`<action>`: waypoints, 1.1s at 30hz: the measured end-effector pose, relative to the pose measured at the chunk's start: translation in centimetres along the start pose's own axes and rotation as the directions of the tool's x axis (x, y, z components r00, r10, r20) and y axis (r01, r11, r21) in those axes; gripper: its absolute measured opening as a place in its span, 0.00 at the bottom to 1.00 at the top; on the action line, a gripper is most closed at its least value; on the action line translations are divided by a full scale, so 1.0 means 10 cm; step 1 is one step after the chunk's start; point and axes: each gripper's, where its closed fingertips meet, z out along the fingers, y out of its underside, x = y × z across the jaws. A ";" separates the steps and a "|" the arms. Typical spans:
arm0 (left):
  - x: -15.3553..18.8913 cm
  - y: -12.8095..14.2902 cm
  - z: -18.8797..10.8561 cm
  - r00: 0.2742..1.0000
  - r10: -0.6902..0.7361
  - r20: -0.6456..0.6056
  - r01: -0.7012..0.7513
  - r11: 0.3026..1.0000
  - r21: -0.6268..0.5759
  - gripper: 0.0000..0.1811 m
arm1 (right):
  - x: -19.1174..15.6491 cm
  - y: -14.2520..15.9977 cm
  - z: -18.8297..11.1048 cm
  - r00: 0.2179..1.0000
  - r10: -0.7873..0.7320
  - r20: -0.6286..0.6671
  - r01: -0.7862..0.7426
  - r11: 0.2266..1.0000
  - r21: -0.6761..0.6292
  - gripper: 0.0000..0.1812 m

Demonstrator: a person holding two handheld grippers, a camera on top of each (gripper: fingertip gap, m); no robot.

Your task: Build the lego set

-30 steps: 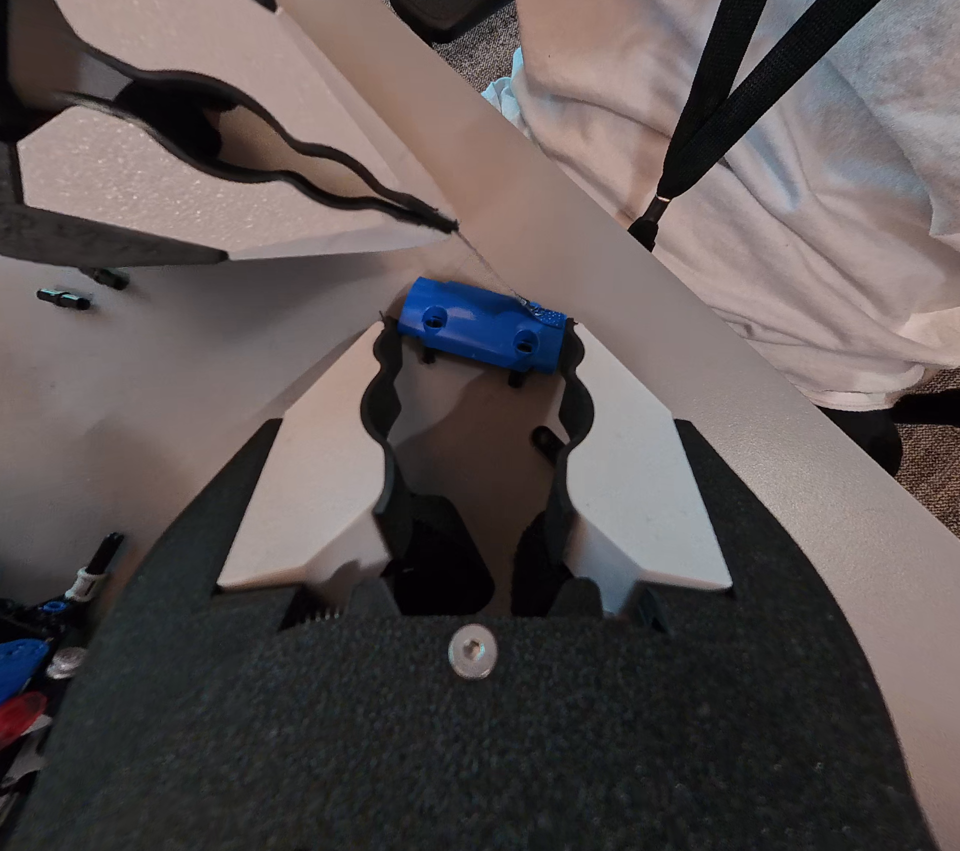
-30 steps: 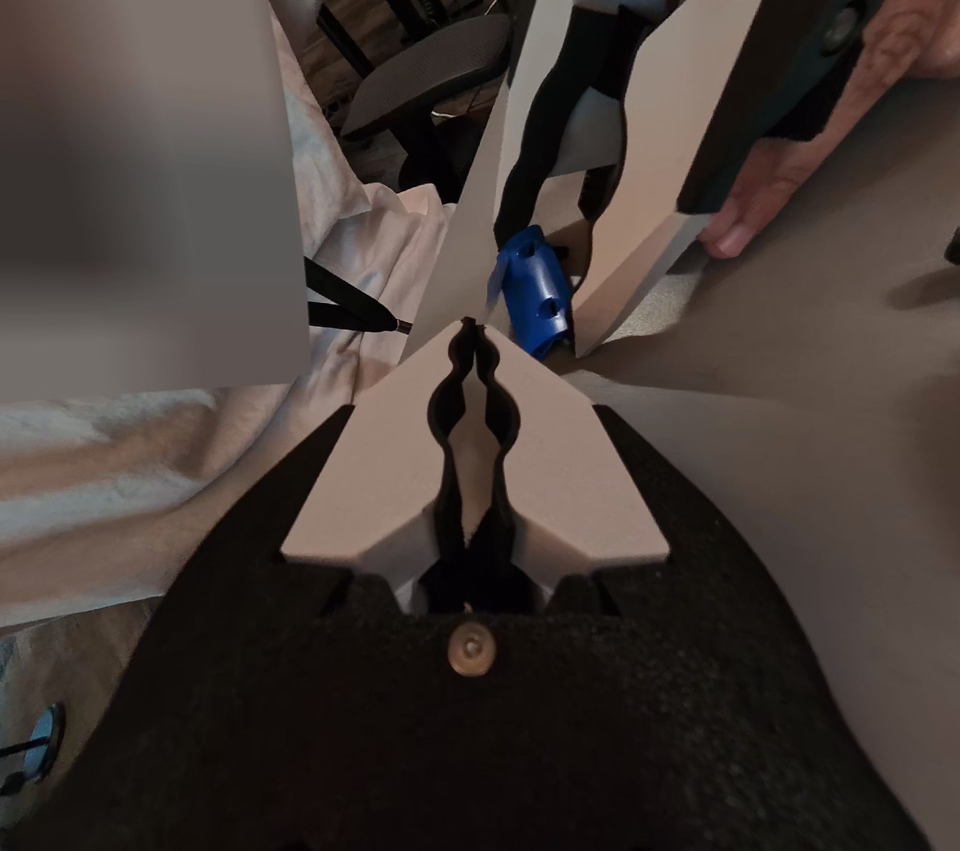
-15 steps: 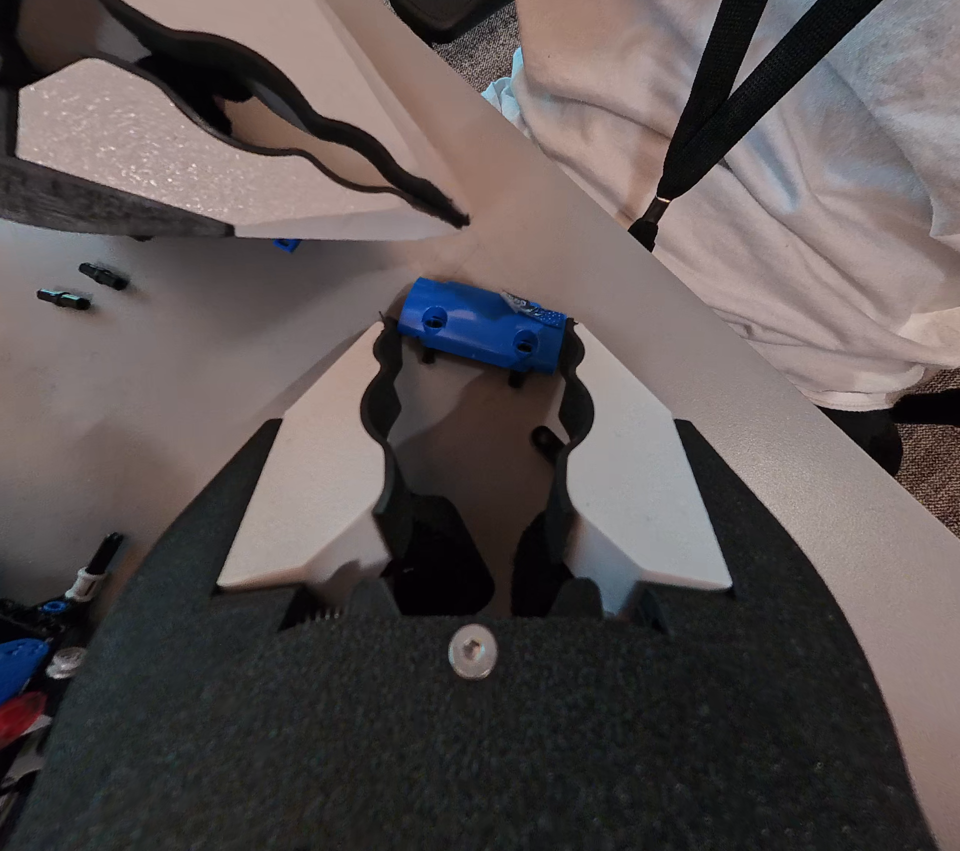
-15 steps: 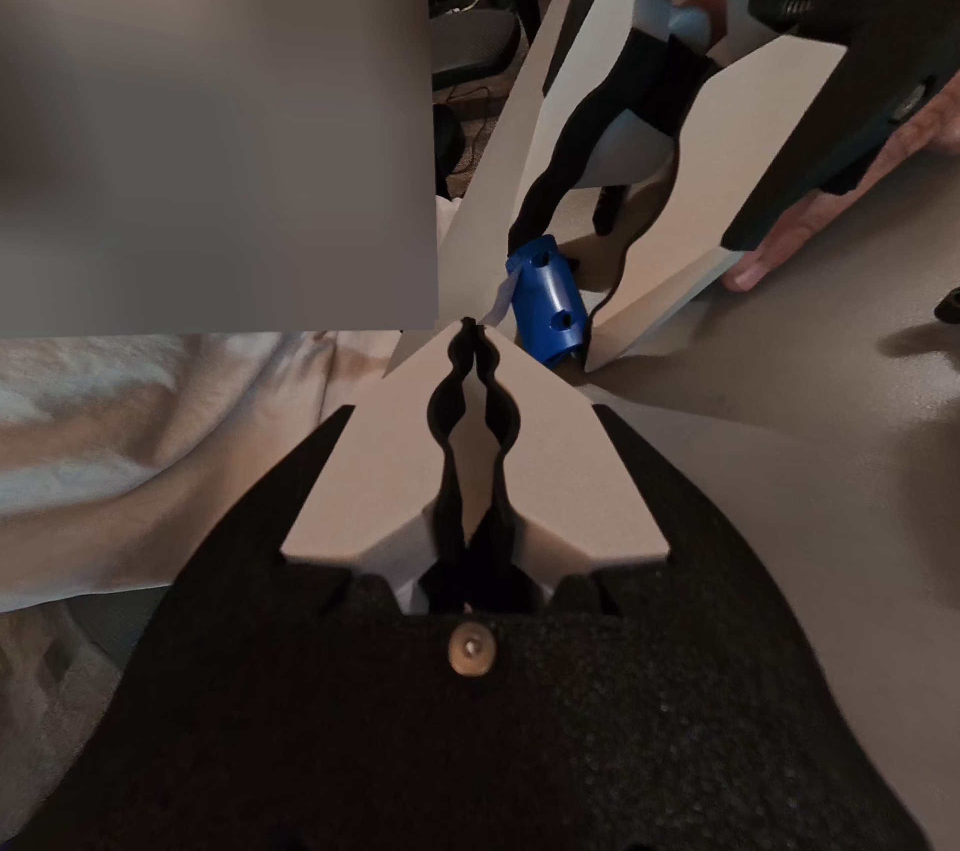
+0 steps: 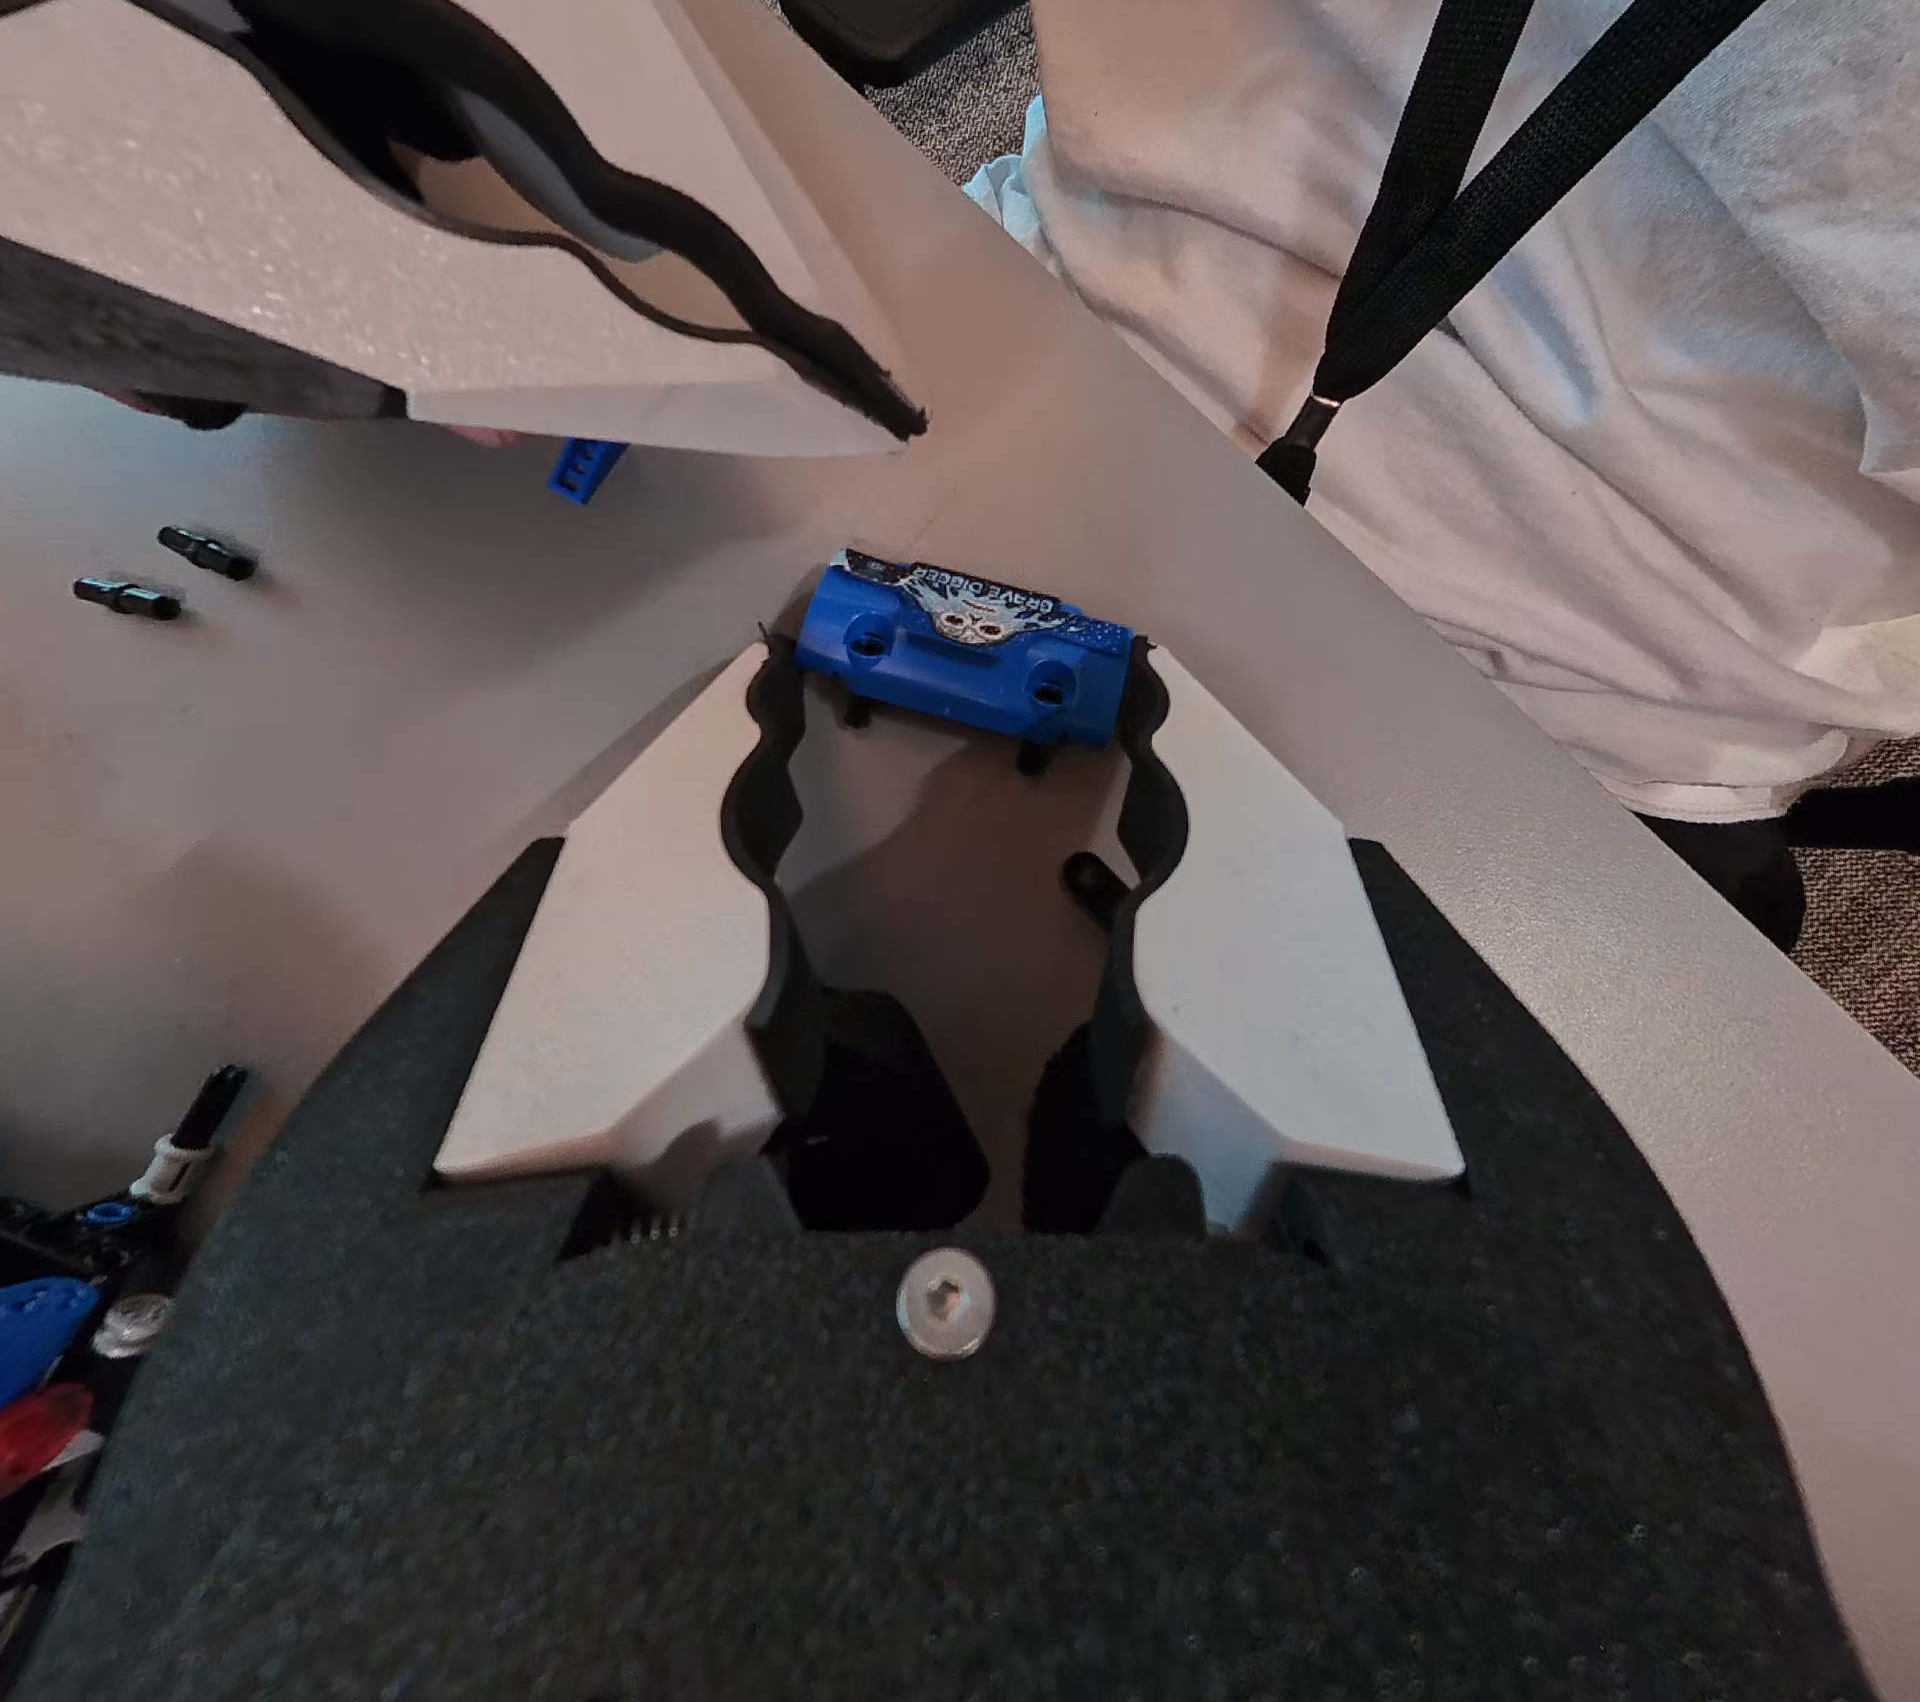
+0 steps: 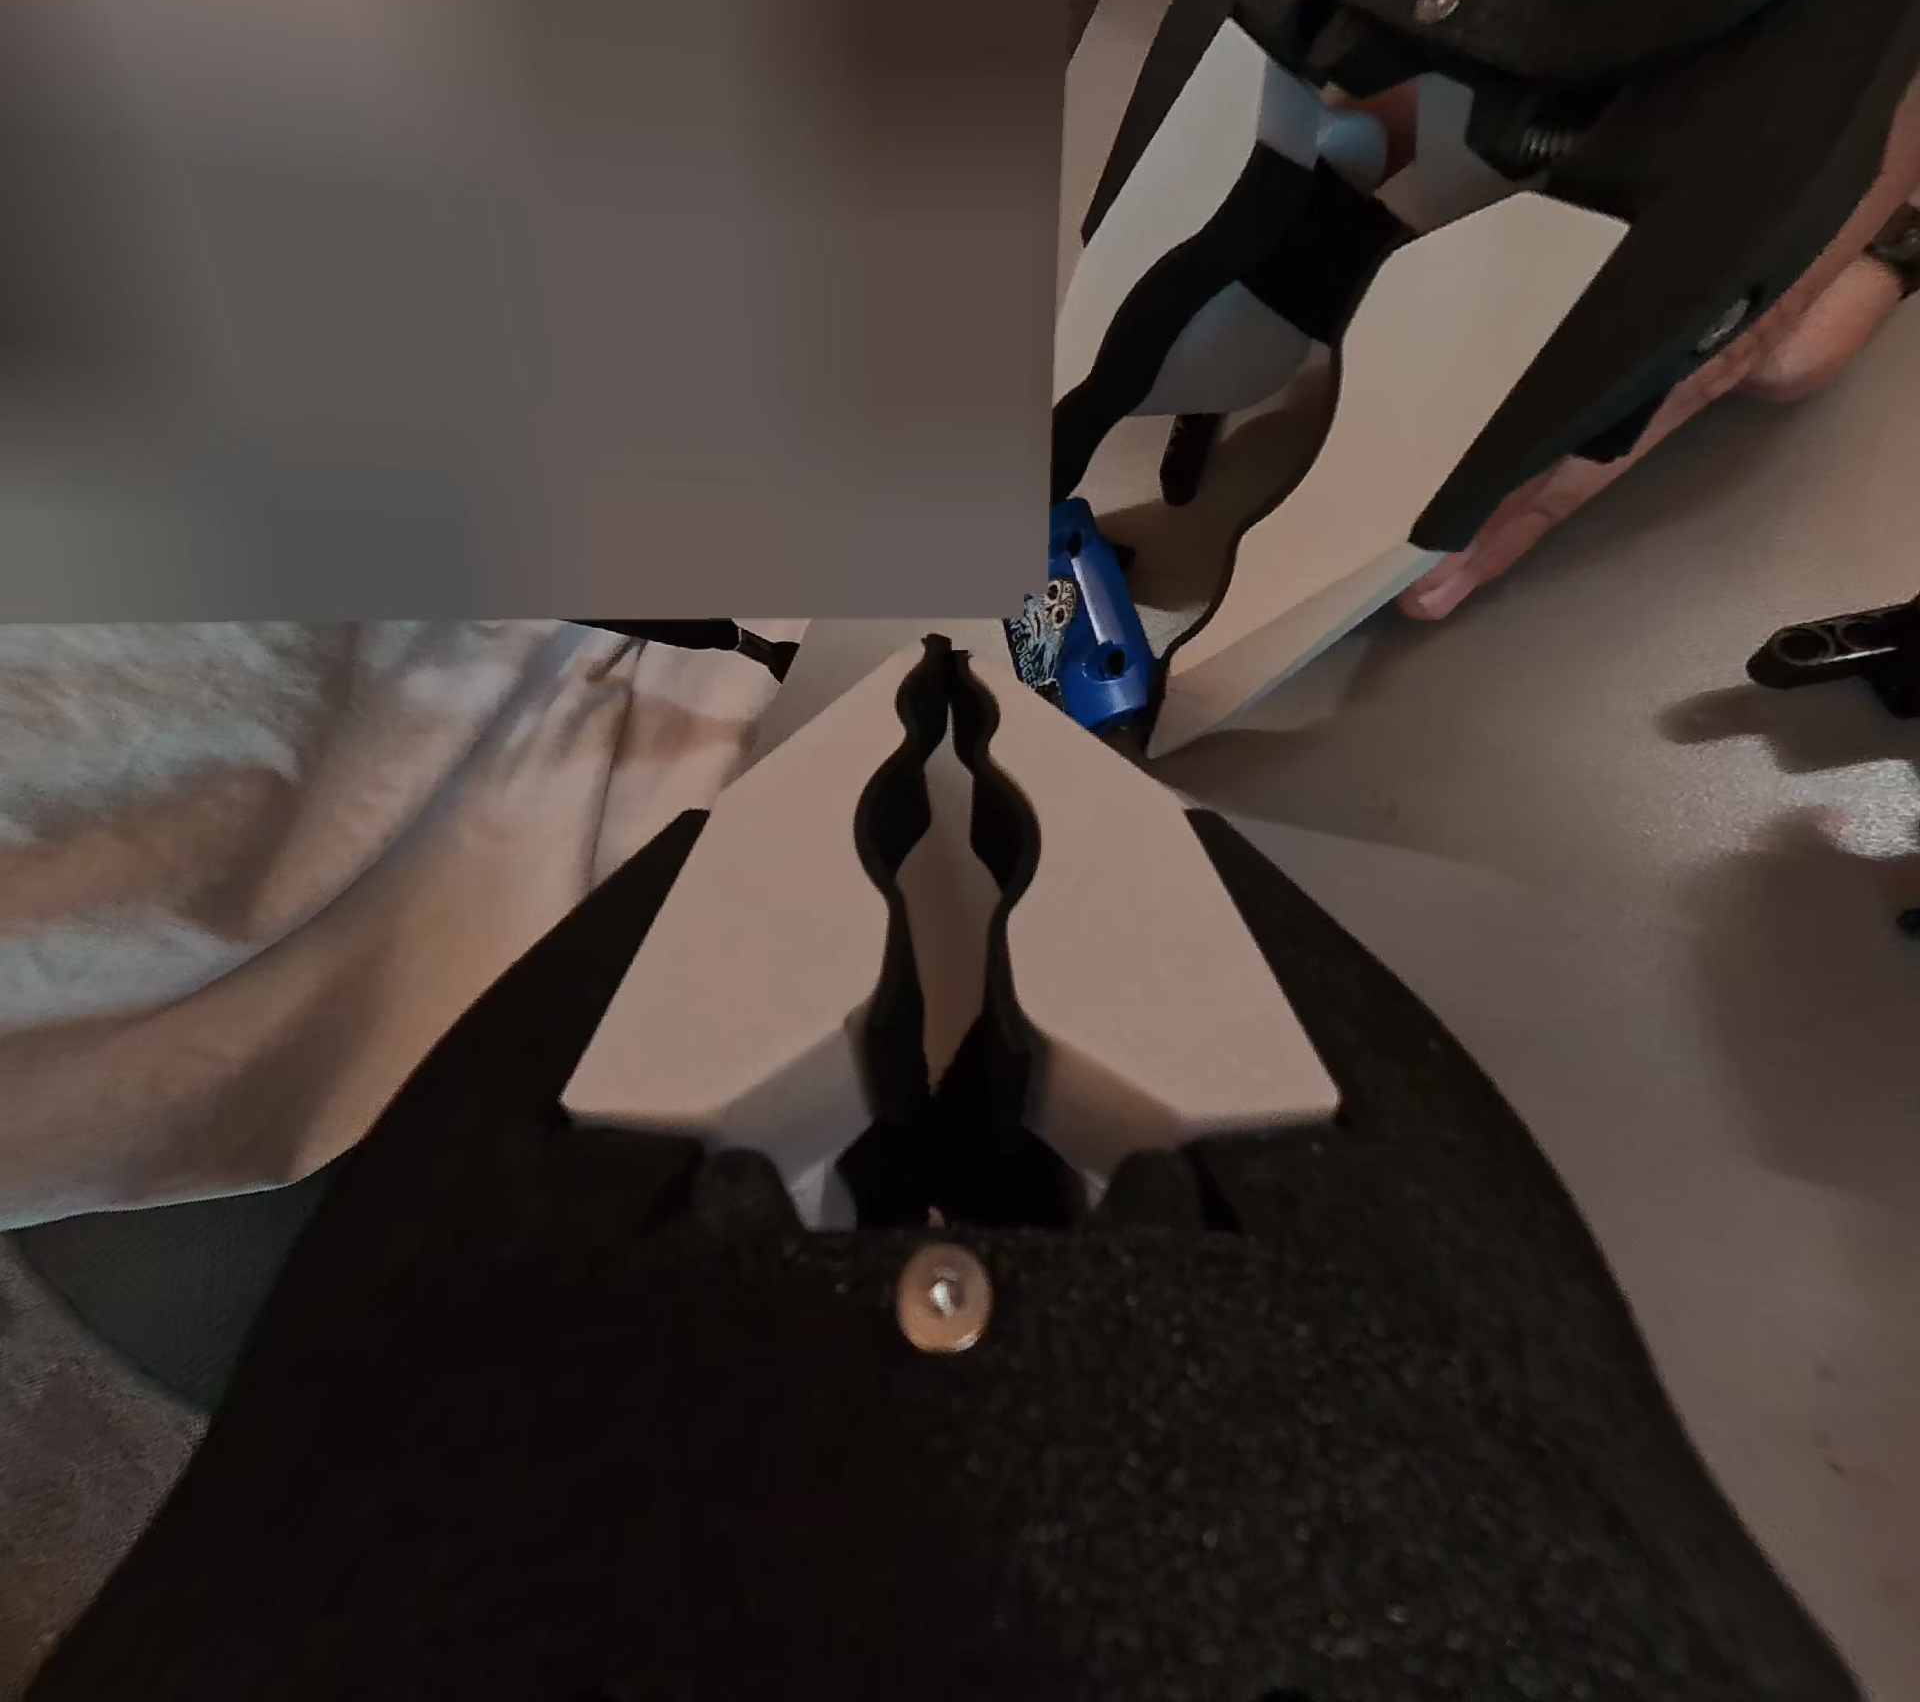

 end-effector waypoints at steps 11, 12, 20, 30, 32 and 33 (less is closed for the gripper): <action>0.00 0.00 0.00 1.000 0.001 0.001 -0.001 1.000 0.000 0.33 | 0.12 0.12 -0.06 0.984 -0.082 -0.158 0.067 0.993 -0.099 0.04; 0.00 0.00 0.00 1.000 0.001 0.001 -0.001 1.000 0.000 0.33 | 0.11 0.14 -0.05 0.981 -0.103 -0.164 0.085 0.990 -0.114 0.04; 0.01 0.00 0.00 1.000 -0.003 0.002 0.003 1.000 0.000 0.33 | 0.07 0.21 0.10 0.929 -0.314 -0.199 0.276 0.941 -0.195 0.01; 0.03 -0.01 -0.05 1.000 0.025 0.010 -0.025 0.999 0.024 0.33 | 0.02 0.00 -0.03 0.928 -0.298 -0.222 0.285 0.954 -0.090 0.04; -0.02 -0.12 -0.12 0.999 0.016 0.031 -0.019 0.995 0.094 0.33 | 0.04 -0.17 -0.21 0.929 -0.265 -0.256 0.277 0.961 0.011 0.05; -0.04 -0.19 -0.17 0.999 0.003 0.038 -0.008 0.991 0.136 0.33 | 0.07 -0.26 -0.31 0.925 -0.248 -0.288 0.276 0.959 0.061 0.05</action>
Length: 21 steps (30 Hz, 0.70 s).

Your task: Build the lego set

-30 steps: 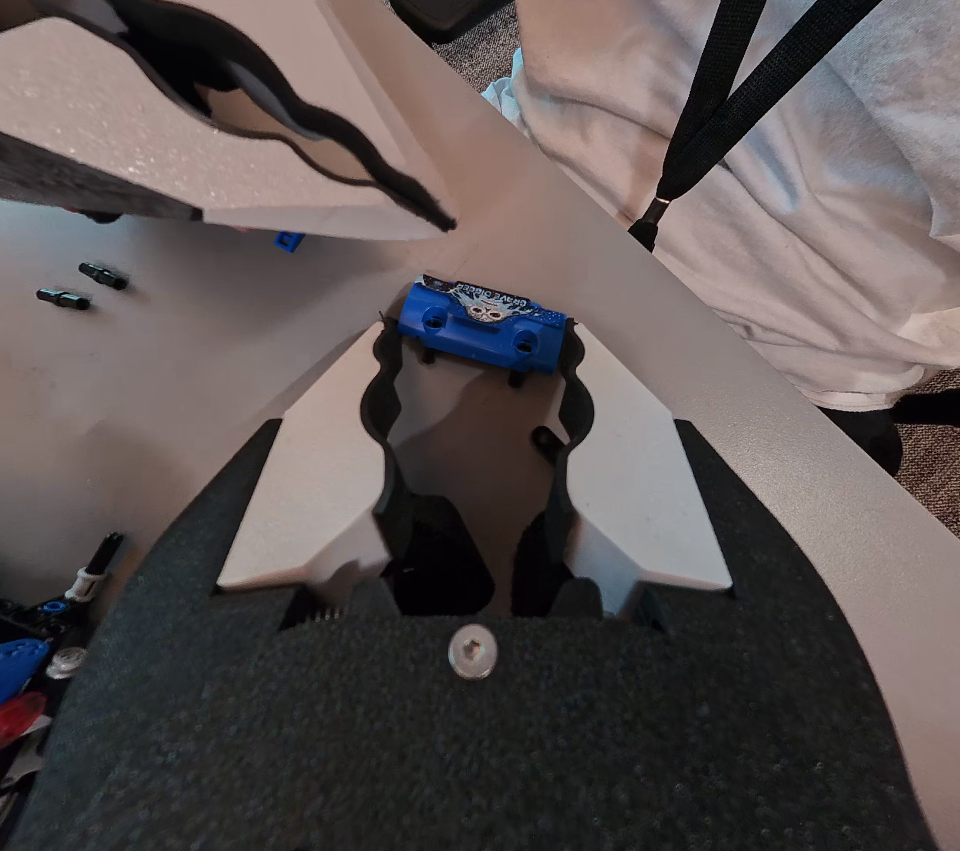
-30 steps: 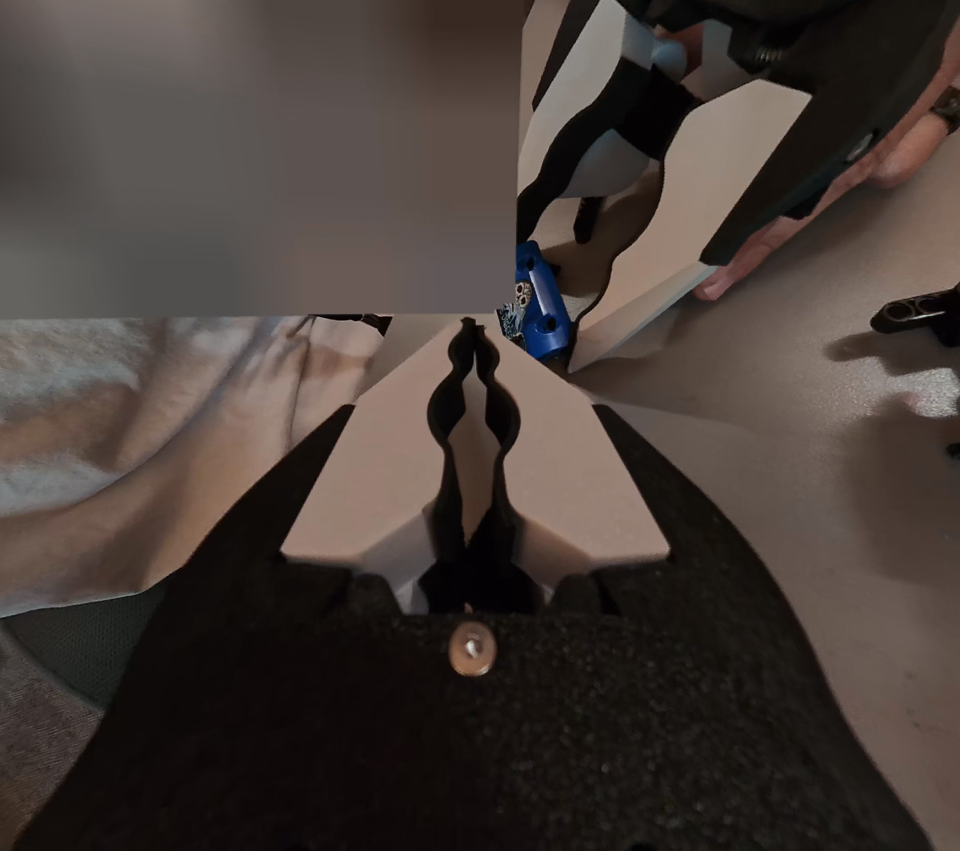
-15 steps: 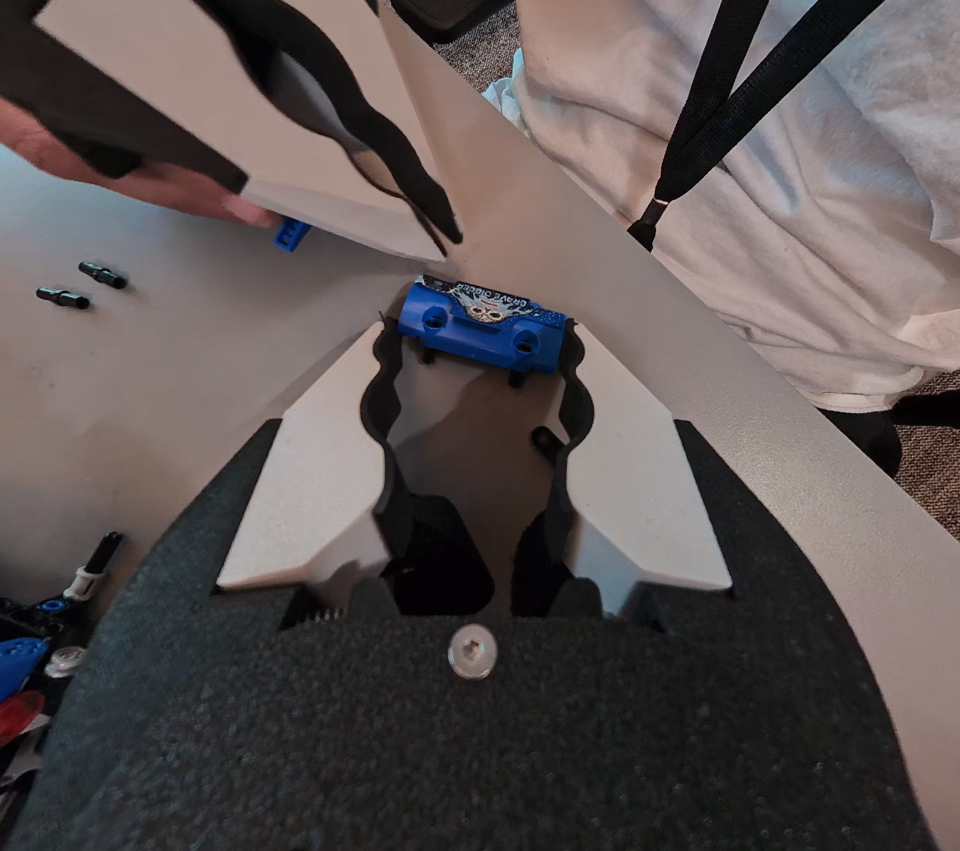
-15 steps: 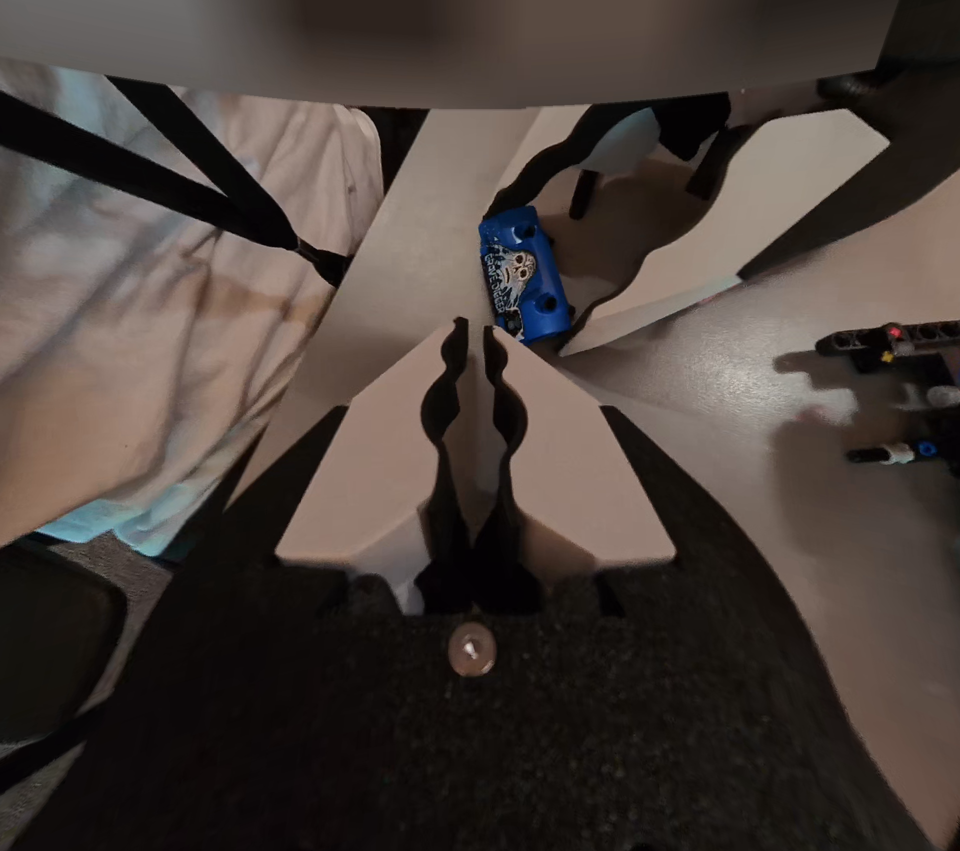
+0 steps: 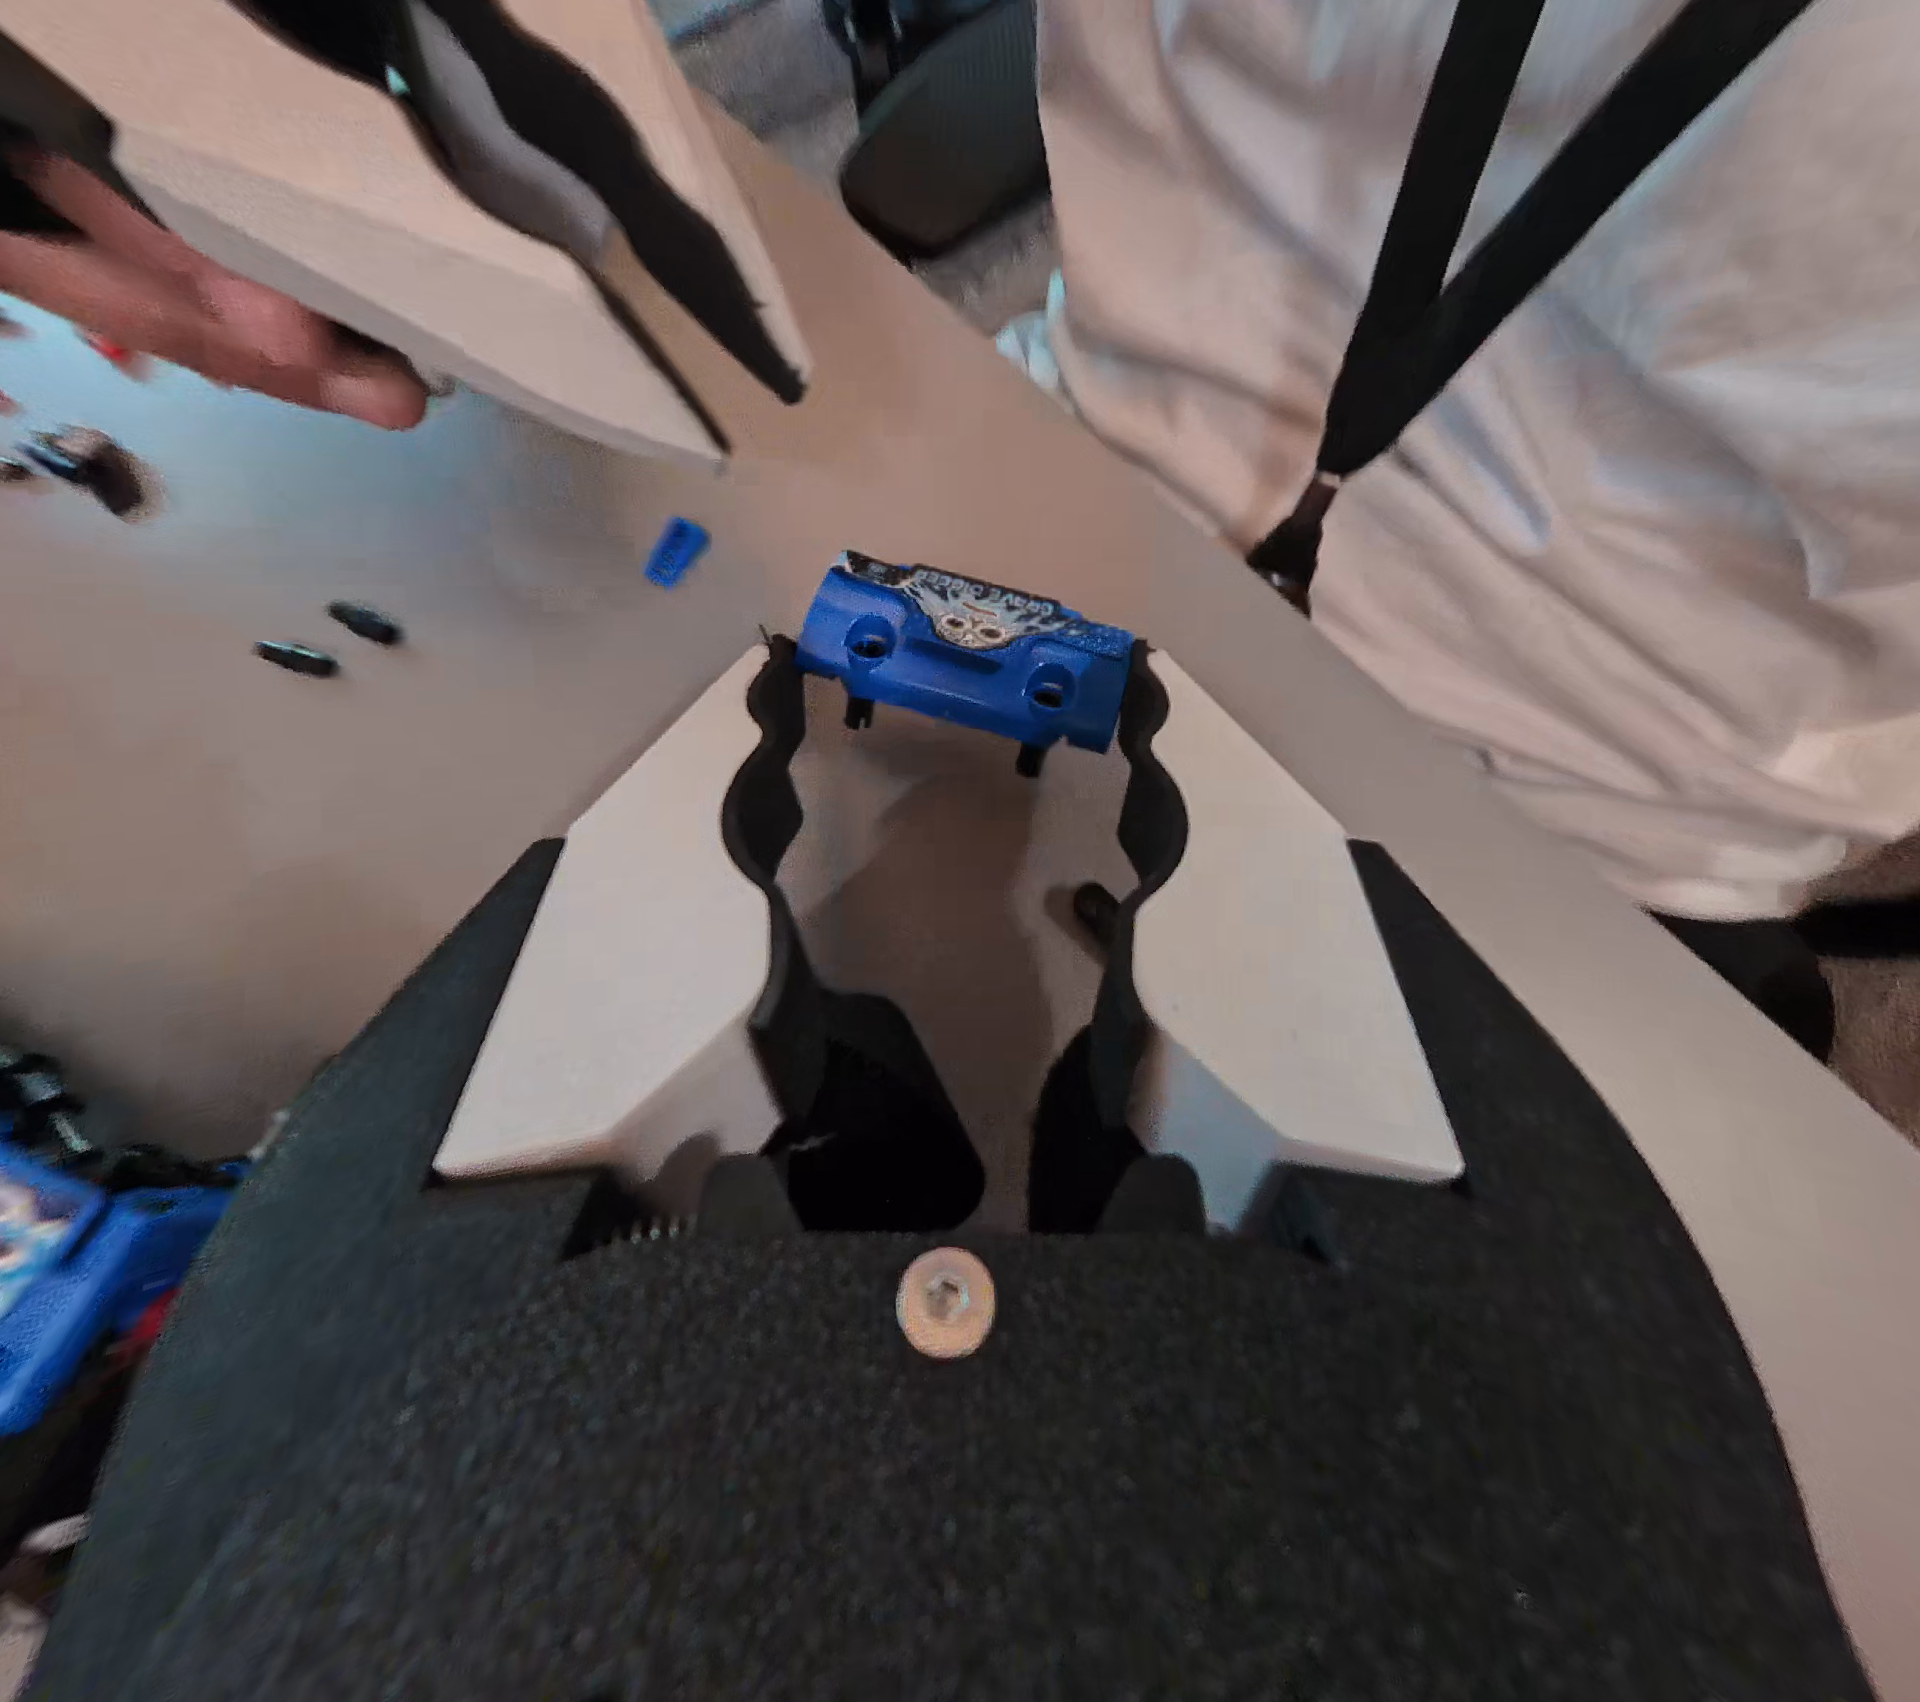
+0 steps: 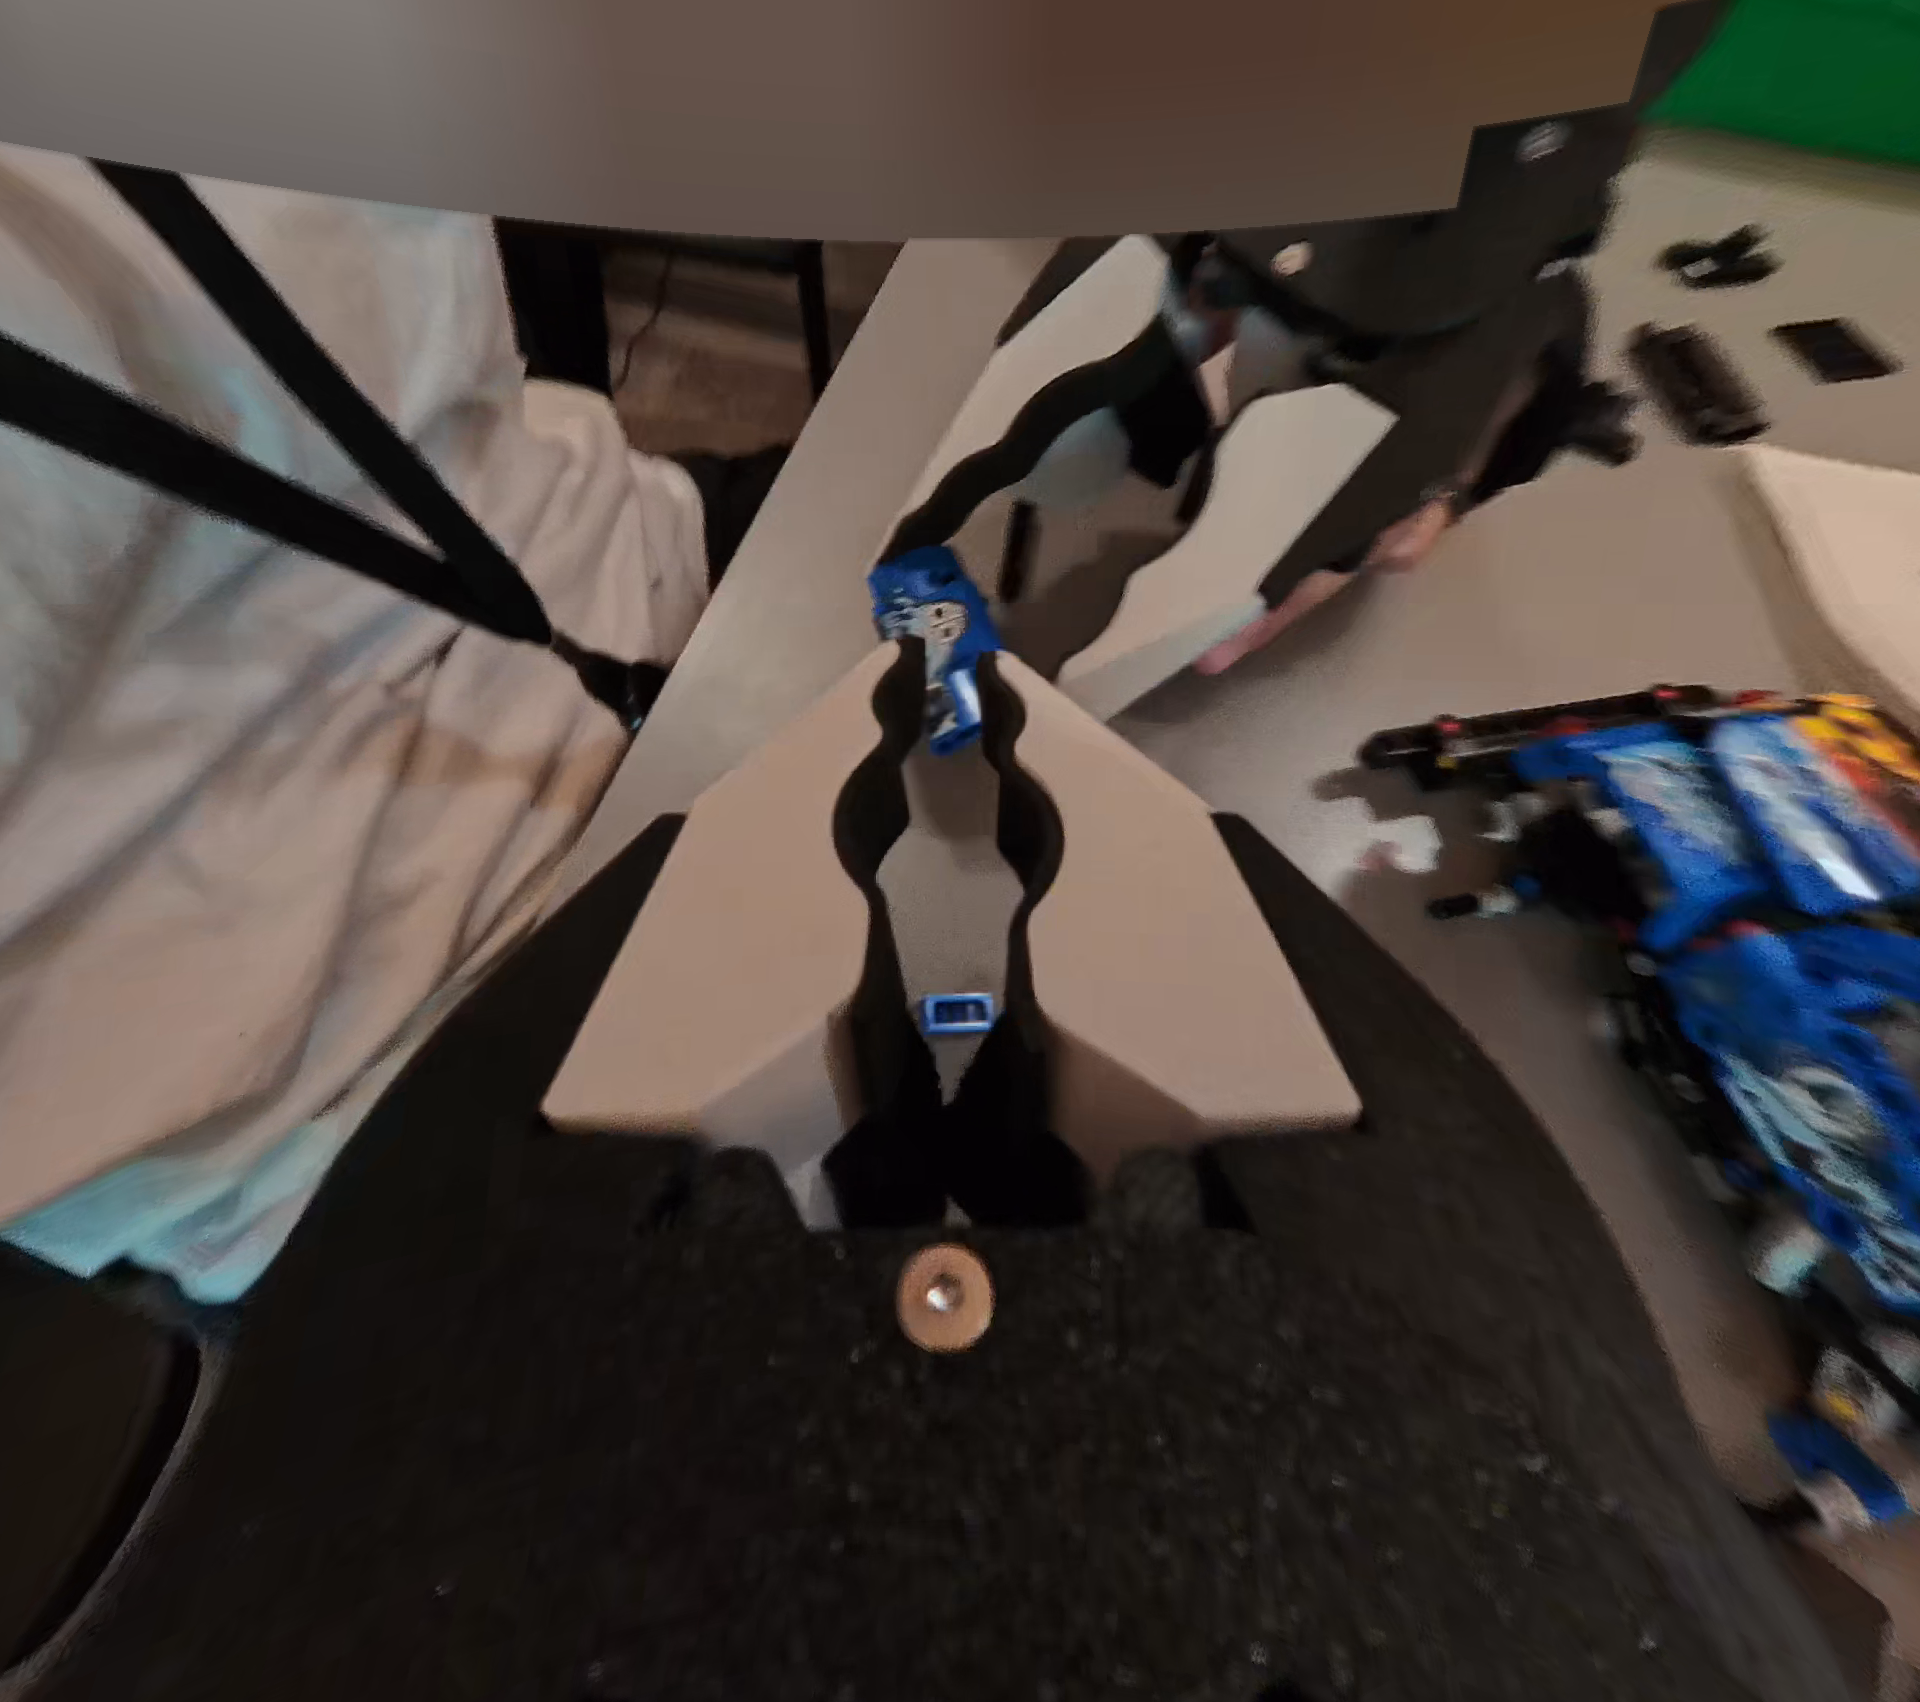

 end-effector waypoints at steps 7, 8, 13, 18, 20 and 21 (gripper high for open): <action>-0.16 -0.74 -0.39 0.995 -0.030 0.090 -0.006 0.926 0.378 0.33 | 0.61 -0.39 -0.59 0.961 0.194 -0.198 -0.120 0.935 0.333 0.09; -0.16 -0.82 -0.43 0.996 -0.044 0.081 0.006 0.907 0.420 0.33 | 0.67 -0.41 -0.65 0.953 0.207 -0.220 -0.118 0.926 0.359 0.11; -0.15 -1.05 -0.64 0.992 -0.121 -0.028 0.114 0.799 0.591 0.33 | 0.80 -0.44 -0.78 0.924 0.192 -0.331 -0.053 0.921 0.386 0.12; -0.21 -1.12 -0.79 0.983 -0.166 -0.083 0.178 0.719 0.672 0.33 | 0.75 -0.44 -0.71 0.911 0.115 -0.395 0.024 0.943 0.331 0.12; -0.21 -1.12 -0.80 0.981 -0.169 -0.091 0.186 0.711 0.678 0.33 | 0.73 -0.41 -0.66 0.912 0.098 -0.398 0.031 0.952 0.305 0.12; -0.21 -1.12 -0.80 0.980 -0.172 -0.096 0.191 0.708 0.680 0.33 | 0.73 -0.40 -0.64 0.911 0.093 -0.402 0.033 0.955 0.295 0.12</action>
